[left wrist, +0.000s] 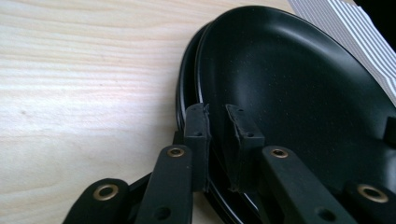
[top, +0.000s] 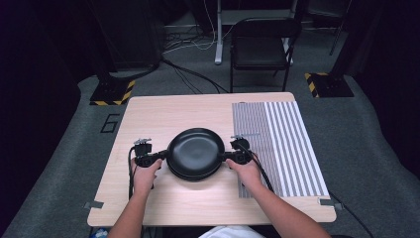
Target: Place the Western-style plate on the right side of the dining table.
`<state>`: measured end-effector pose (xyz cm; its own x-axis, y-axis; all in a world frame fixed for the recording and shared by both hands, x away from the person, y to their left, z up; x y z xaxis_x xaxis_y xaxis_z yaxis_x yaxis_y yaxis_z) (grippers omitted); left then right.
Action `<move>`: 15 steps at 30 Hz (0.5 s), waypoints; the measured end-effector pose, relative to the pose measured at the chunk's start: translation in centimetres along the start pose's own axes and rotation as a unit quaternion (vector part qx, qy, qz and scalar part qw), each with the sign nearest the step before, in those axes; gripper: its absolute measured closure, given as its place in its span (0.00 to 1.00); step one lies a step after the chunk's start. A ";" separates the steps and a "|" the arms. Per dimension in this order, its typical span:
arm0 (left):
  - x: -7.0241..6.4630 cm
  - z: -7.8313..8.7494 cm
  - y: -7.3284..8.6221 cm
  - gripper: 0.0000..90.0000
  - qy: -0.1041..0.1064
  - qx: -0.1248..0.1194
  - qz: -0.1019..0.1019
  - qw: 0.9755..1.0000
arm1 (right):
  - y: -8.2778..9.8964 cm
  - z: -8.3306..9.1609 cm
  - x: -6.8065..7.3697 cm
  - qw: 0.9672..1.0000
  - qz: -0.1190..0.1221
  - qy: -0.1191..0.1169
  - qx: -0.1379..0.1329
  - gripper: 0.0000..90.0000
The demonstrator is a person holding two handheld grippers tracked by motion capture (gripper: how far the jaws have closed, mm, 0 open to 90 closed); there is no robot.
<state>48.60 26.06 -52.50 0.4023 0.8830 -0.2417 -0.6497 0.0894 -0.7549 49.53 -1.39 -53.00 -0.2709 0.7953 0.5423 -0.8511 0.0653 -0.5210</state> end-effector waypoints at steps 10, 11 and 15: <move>-1.0 -1.4 0.1 0.83 0.000 0.008 0.002 1.000 | -0.8 0.7 -0.7 1.000 -0.010 -0.003 -0.011 0.73; -1.0 -1.5 0.1 0.82 -0.002 0.006 0.004 1.000 | -0.8 0.8 -0.8 1.000 -0.015 -0.004 -0.007 0.73; -1.3 -2.0 0.2 0.80 0.000 0.007 0.007 1.000 | -1.0 0.8 -0.9 1.000 -0.019 -0.001 -0.007 0.74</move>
Point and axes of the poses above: each handheld gripper's, and its own axes: z roughly backward along the jaws, y roughly out of its underside, x roughly to its left, the point moved 6 cm from there along -z, roughly forward along the jaws, and after that the axes turned 13 degrees about -z, right-handed, at the moved point
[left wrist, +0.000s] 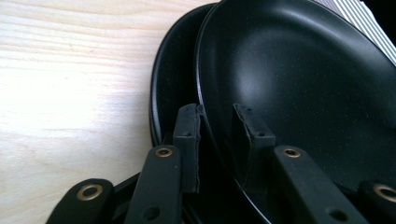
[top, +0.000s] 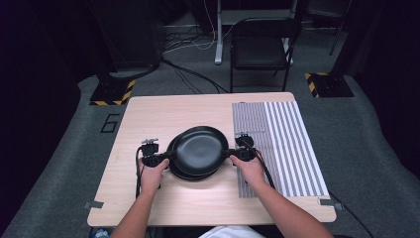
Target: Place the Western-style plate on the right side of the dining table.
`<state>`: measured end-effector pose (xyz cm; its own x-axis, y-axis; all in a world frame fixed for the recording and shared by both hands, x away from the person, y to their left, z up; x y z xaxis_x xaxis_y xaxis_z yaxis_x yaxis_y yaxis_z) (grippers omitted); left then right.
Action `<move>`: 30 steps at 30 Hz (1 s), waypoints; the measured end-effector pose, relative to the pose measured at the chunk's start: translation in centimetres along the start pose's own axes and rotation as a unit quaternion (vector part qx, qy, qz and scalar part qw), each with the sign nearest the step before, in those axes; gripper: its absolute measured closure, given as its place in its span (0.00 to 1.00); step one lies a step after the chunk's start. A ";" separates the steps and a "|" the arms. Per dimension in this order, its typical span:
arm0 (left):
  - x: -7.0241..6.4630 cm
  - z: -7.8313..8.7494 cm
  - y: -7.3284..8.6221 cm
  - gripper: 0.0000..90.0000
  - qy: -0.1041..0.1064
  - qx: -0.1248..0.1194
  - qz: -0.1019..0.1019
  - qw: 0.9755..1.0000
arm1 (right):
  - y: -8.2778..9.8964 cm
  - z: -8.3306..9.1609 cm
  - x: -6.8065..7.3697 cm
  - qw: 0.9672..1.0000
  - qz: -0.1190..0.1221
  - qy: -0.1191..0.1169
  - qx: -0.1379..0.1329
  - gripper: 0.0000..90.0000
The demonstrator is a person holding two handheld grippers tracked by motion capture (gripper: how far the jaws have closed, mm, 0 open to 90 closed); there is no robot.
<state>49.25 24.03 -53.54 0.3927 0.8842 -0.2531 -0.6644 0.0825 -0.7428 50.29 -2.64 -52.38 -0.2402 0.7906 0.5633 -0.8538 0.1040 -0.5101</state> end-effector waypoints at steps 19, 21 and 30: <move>-1.0 -0.7 0.3 0.73 -0.009 -0.014 -0.026 1.000 | -1.2 0.2 -0.3 1.000 0.012 0.016 -0.010 0.76; -1.0 -0.7 0.4 0.73 -0.008 -0.015 -0.026 1.000 | -1.1 0.3 -0.3 0.999 0.024 0.019 -0.015 0.74; -0.9 -0.7 0.4 0.73 -0.004 -0.020 -0.023 1.000 | 0.5 1.0 0.1 1.000 0.024 0.007 -0.012 0.70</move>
Point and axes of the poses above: each handheld gripper's, and its own axes: z roughly backward along the jaws, y roughly out of its underside, x roughly to its left, the point moved 6 cm from there along -z, roughly forward along the jaws, and after that the axes turned 13 degrees about -z, right-handed, at the moved point
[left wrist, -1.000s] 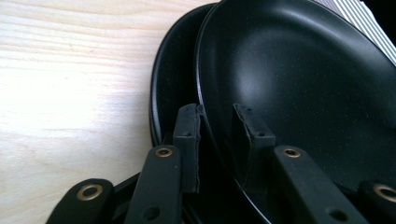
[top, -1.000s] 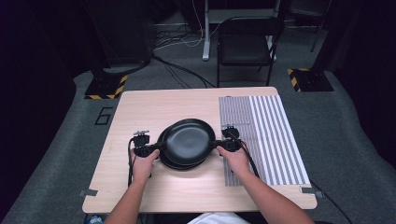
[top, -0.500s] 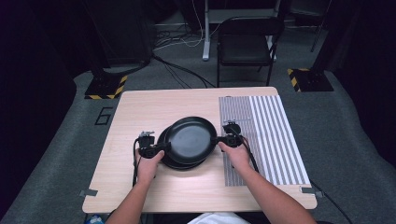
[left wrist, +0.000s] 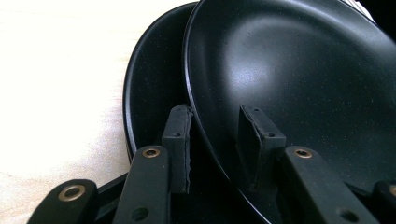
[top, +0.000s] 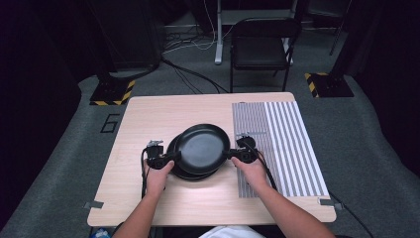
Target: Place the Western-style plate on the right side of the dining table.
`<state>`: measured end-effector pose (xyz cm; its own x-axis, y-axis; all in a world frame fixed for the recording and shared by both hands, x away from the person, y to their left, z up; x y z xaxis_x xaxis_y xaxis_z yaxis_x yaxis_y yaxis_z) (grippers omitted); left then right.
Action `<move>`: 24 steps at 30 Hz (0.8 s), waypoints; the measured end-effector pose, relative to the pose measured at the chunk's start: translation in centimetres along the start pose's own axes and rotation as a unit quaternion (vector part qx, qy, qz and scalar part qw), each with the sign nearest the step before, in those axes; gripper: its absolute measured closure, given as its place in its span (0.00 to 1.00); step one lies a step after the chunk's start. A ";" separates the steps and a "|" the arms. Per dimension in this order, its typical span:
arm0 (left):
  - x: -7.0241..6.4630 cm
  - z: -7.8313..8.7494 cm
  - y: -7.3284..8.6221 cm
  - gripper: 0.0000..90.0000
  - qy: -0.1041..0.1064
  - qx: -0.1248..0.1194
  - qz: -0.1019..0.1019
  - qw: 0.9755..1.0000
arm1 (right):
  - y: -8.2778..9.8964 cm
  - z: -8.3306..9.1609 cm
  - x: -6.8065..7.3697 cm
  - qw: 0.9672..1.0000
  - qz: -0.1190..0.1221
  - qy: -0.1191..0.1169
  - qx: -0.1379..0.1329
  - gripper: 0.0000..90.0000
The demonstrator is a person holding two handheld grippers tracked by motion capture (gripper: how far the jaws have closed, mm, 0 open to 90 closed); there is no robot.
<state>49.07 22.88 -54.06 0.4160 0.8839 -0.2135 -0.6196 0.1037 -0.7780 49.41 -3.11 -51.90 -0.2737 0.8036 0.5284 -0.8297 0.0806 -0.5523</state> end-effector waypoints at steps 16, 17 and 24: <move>-0.1 -0.1 0.0 0.72 -0.004 -0.005 0.000 1.000 | 1.2 0.1 0.7 0.999 -0.025 -0.016 0.031 0.68; -0.1 -0.1 0.0 0.72 -0.005 -0.005 0.000 1.000 | 1.0 0.1 0.6 0.999 -0.022 -0.015 0.031 0.69; -0.3 -0.3 0.0 0.72 -0.009 -0.003 0.008 1.000 | 0.2 -0.2 0.3 0.999 -0.023 -0.004 0.029 0.72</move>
Point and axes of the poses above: each handheld gripper's, and its own axes: z roughly backward along the jaws, y roughly out of its underside, x roughly to its left, the point moved 6 cm from there along -z, roughly forward along the jaws, and after that the axes turned 13 degrees about -z, right-handed, at the moved point
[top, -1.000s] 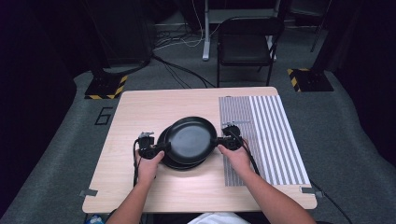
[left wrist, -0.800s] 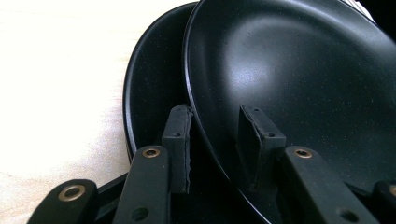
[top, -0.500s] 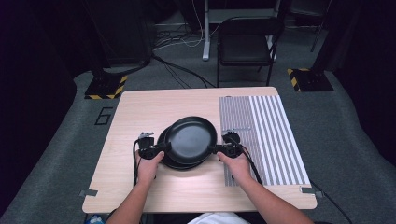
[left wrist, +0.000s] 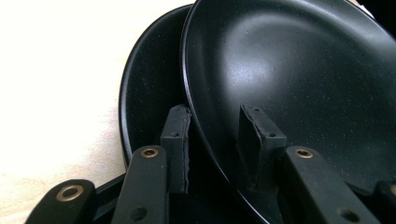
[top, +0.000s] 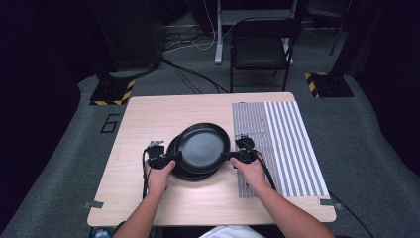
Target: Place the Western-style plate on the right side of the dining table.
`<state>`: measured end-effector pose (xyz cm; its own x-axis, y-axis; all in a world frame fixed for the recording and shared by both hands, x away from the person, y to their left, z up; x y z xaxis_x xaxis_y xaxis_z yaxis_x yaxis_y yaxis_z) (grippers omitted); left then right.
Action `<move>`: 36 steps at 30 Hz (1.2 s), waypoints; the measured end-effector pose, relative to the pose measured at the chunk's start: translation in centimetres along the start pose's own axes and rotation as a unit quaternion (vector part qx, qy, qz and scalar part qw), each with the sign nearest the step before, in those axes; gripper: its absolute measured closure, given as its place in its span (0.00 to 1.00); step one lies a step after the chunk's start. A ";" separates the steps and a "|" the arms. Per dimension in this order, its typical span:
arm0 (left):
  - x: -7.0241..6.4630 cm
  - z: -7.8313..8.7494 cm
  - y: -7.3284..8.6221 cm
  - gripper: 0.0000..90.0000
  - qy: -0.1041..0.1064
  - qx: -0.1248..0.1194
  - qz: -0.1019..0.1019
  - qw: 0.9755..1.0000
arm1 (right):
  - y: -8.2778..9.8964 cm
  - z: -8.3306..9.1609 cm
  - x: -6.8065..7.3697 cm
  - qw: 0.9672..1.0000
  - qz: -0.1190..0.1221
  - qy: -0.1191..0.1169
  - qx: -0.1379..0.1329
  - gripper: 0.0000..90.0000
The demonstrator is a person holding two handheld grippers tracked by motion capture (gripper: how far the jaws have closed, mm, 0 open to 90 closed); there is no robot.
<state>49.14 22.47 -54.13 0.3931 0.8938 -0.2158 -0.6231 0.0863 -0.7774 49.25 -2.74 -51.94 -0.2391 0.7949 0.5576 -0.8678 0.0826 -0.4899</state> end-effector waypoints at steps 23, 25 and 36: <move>-1.1 -0.5 -0.2 0.71 -0.018 0.006 0.021 1.000 | -3.2 -0.3 -1.1 0.998 0.009 0.030 -0.050 0.75; -1.2 -0.5 -0.1 0.71 -0.019 0.003 0.019 1.000 | -3.0 0.2 -1.0 0.998 0.009 0.031 -0.058 0.74; -1.0 -0.5 -0.1 0.71 -0.011 -0.002 0.018 1.000 | -0.6 1.2 -0.4 0.999 -0.019 0.010 -0.048 0.71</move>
<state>49.13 21.31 -54.14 0.3547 0.9061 -0.2305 -0.6341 0.0519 -0.7715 49.39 -3.83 -51.06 -0.1960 0.8023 0.5638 -0.8305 0.1698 -0.5304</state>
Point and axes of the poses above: each handheld gripper's, and its own axes: z roughly backward along the jaws, y roughly out of its underside, x roughly to its left, the point moved 6 cm from there along -z, roughly forward along the jaws, and after that the axes turned 13 degrees about -z, right-handed, at the moved point
